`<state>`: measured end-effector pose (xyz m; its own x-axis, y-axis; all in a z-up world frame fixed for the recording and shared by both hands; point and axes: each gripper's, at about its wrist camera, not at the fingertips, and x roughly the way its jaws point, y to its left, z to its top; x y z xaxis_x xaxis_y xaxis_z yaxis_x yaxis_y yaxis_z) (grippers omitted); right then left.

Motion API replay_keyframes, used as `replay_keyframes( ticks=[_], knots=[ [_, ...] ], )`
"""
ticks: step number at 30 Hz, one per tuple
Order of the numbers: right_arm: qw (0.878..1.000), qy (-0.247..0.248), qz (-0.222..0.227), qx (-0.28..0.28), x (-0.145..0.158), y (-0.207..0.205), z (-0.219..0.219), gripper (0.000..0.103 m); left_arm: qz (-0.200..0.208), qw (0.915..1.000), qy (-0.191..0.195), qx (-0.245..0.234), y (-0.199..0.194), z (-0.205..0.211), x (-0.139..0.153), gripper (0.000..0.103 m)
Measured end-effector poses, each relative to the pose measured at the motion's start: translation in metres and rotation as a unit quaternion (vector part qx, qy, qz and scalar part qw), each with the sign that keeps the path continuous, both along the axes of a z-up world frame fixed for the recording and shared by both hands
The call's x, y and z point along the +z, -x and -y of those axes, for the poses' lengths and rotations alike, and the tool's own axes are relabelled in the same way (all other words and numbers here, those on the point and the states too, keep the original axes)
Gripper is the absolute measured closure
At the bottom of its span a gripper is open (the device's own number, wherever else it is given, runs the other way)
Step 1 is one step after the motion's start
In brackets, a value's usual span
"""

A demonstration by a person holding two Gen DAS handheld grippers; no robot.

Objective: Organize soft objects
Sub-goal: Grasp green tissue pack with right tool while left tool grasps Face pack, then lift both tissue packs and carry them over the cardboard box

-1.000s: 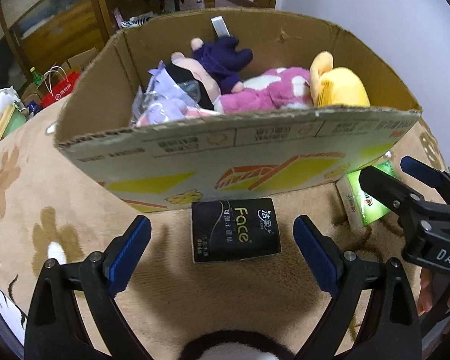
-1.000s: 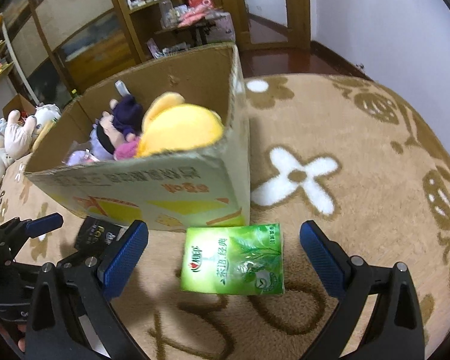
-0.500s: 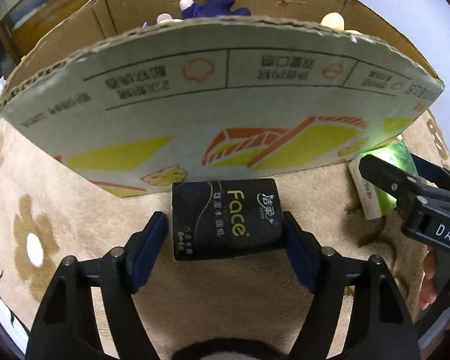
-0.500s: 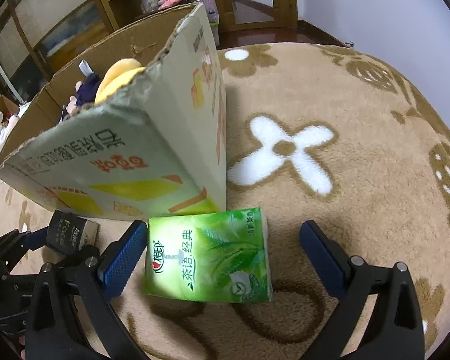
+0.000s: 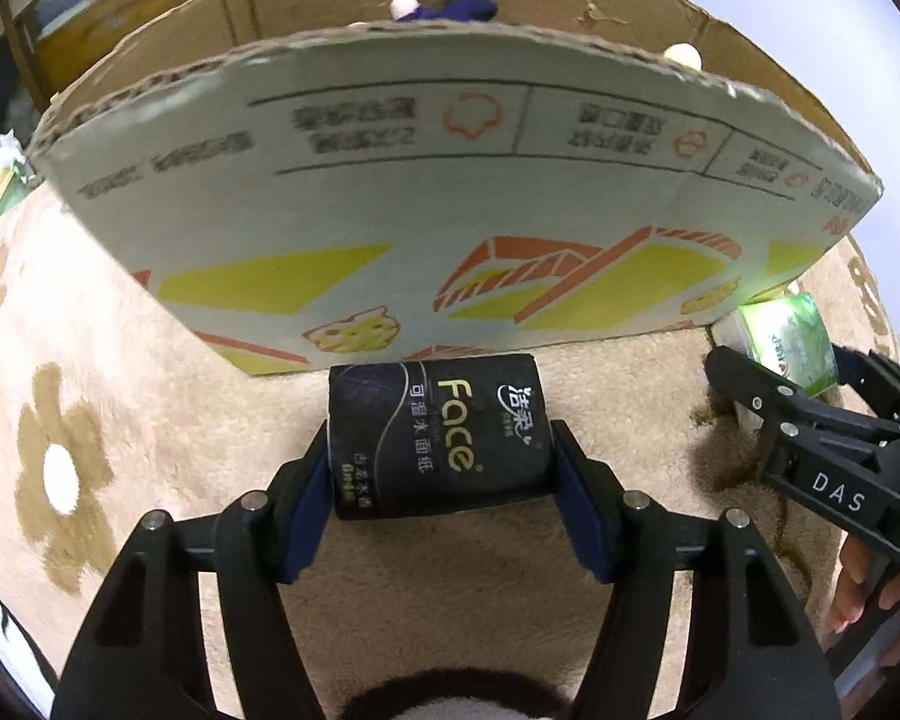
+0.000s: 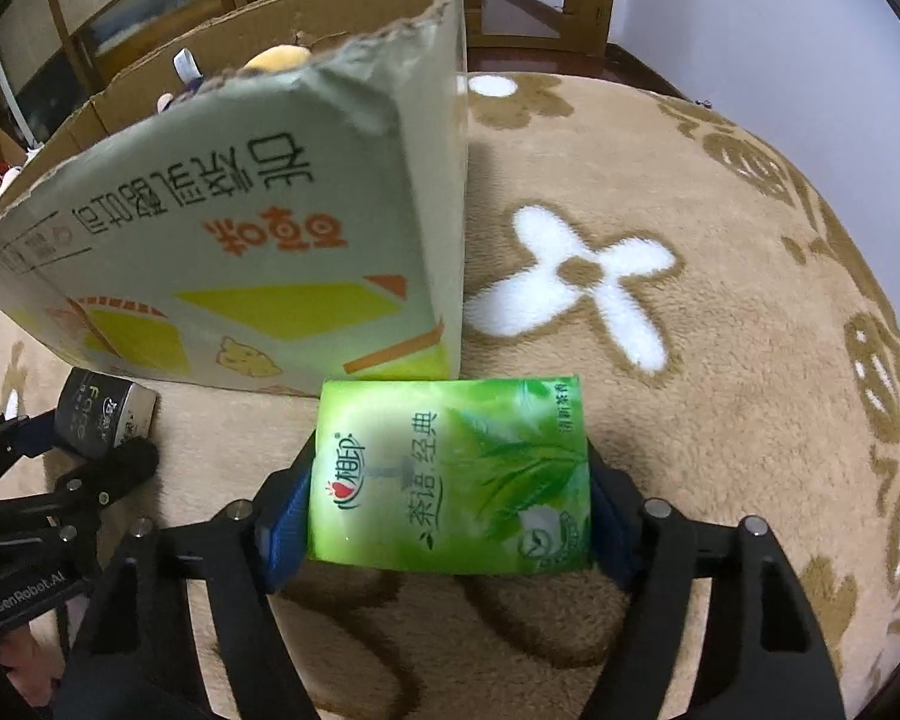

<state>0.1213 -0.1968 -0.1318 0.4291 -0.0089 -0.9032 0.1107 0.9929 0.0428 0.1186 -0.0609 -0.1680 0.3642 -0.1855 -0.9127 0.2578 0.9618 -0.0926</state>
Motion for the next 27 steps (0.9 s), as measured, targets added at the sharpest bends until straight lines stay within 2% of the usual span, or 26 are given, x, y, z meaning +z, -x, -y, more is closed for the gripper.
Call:
replay_keyframes(
  ticks=[5, 11, 17, 21, 24, 27],
  knots=[
    [1.0, 0.003, 0.006, 0.004, 0.004, 0.005, -0.001, 0.024, 0.005, 0.9998, -0.001, 0.019, 0.007, -0.017, 0.01, 0.038],
    [1.0, 0.005, 0.027, 0.014, 0.02, 0.014, 0.0, 0.024, 0.035, 0.9991, -0.015, 0.02, 0.027, -0.029, 0.032, 0.038],
    [0.998, -0.001, 0.06, 0.015, 0.045, 0.026, 0.005, 0.024, 0.099, 0.994, -0.039, 0.025, 0.052, -0.035, 0.061, 0.038],
    [0.996, -0.002, 0.089, 0.016, 0.068, 0.036, 0.004, 0.024, 0.136, 0.9902, -0.022, 0.023, 0.07, -0.032, 0.079, 0.038],
    [0.993, -0.007, 0.113, 0.016, 0.086, 0.043, 0.006, 0.024, 0.172, 0.9849, -0.004, 0.017, 0.083, -0.025, 0.105, 0.038],
    [0.99, -0.006, 0.142, 0.022, 0.105, 0.05, 0.006, 0.024, 0.206, 0.9785, -0.005, 0.011, 0.092, -0.017, 0.133, 0.038]
  ],
)
